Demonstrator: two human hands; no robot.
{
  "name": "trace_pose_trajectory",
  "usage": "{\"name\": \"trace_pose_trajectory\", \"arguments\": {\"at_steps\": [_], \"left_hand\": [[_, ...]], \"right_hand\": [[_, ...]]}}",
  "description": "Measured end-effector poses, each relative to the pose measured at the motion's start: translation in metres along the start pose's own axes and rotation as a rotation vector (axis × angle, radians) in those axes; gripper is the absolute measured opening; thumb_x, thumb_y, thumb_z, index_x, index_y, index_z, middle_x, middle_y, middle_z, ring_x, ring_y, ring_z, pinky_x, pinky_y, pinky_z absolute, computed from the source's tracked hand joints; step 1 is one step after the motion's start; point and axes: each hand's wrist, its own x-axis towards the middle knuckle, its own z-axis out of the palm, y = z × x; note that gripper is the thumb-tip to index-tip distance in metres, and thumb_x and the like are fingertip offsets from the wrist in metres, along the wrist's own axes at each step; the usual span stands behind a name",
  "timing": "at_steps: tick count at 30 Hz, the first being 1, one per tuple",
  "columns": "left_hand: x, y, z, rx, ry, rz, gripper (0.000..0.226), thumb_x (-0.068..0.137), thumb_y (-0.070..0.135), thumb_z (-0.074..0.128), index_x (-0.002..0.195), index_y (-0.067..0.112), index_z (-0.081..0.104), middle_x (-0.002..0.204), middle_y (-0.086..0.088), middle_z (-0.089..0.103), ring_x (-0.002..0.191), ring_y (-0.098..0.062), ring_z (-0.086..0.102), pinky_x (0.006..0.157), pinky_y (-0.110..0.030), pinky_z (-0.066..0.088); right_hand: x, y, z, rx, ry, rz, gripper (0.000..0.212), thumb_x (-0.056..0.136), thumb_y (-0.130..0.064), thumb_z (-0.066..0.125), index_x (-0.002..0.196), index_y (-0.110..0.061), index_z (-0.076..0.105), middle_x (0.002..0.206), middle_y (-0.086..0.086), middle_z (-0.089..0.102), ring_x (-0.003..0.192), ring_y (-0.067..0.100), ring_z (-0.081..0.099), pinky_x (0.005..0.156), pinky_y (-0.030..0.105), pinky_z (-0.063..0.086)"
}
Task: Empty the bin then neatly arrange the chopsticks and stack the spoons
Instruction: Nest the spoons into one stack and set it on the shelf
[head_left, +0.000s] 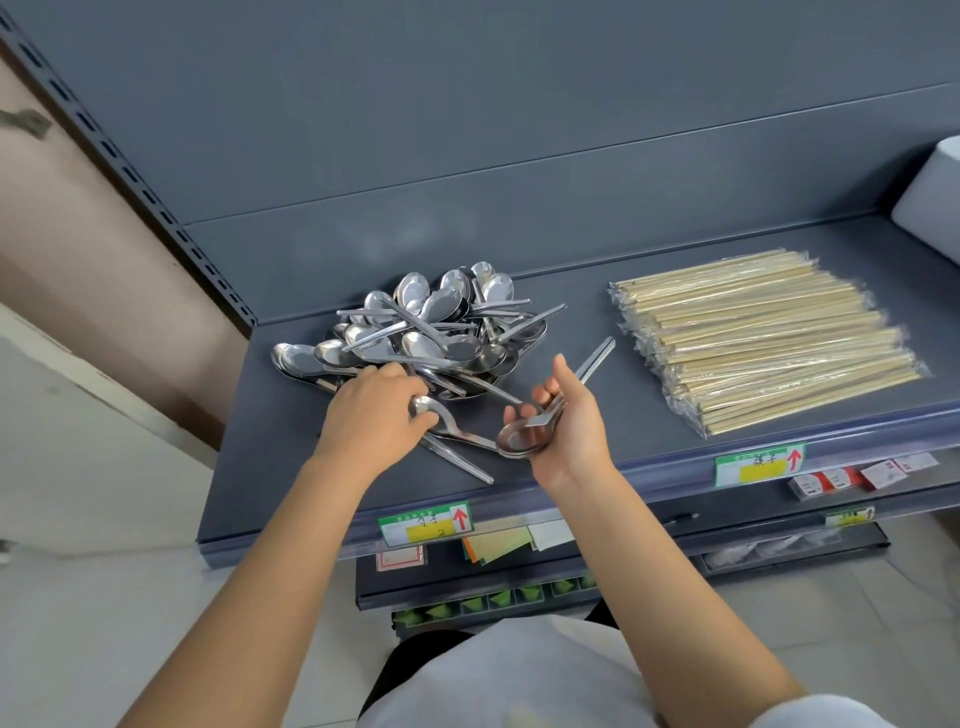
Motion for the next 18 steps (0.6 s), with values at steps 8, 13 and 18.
{"name": "trace_pose_trajectory", "arguments": {"at_steps": [8, 13, 18], "left_hand": [[0.008, -0.004, 0.005, -0.083, 0.025, 0.049, 0.014, 0.091, 0.035, 0.059, 0.099, 0.028, 0.069, 0.089, 0.011, 0.062, 0.1, -0.017, 0.048, 0.095, -0.034, 0.031], [0.006, -0.016, -0.02, -0.49, -0.055, -0.056, 0.006, 0.08, 0.028, 0.074, 0.075, 0.031, 0.074, 0.073, 0.014, 0.069, 0.079, -0.007, 0.063, 0.087, -0.035, 0.049], [0.008, -0.027, -0.043, -0.71, 0.143, -0.253, 0.012, 0.076, 0.018, 0.078, 0.071, 0.027, 0.072, 0.068, 0.01, 0.07, 0.069, -0.004, 0.063, 0.073, -0.026, 0.049]], "right_hand": [[-0.006, 0.002, 0.002, -0.001, -0.05, -0.007, 0.034, 0.092, -0.036, 0.058, 0.066, -0.02, 0.045, 0.059, -0.005, 0.041, 0.05, 0.014, 0.036, 0.063, 0.031, 0.049], [-0.003, -0.017, -0.004, -0.039, -0.018, -0.087, 0.033, 0.092, -0.038, 0.058, 0.067, -0.02, 0.045, 0.06, -0.006, 0.04, 0.05, 0.013, 0.035, 0.07, 0.031, 0.05], [0.001, -0.025, -0.01, -0.023, 0.022, -0.109, 0.034, 0.092, -0.039, 0.057, 0.066, -0.021, 0.045, 0.061, -0.006, 0.039, 0.051, 0.014, 0.034, 0.071, 0.031, 0.05]]}}
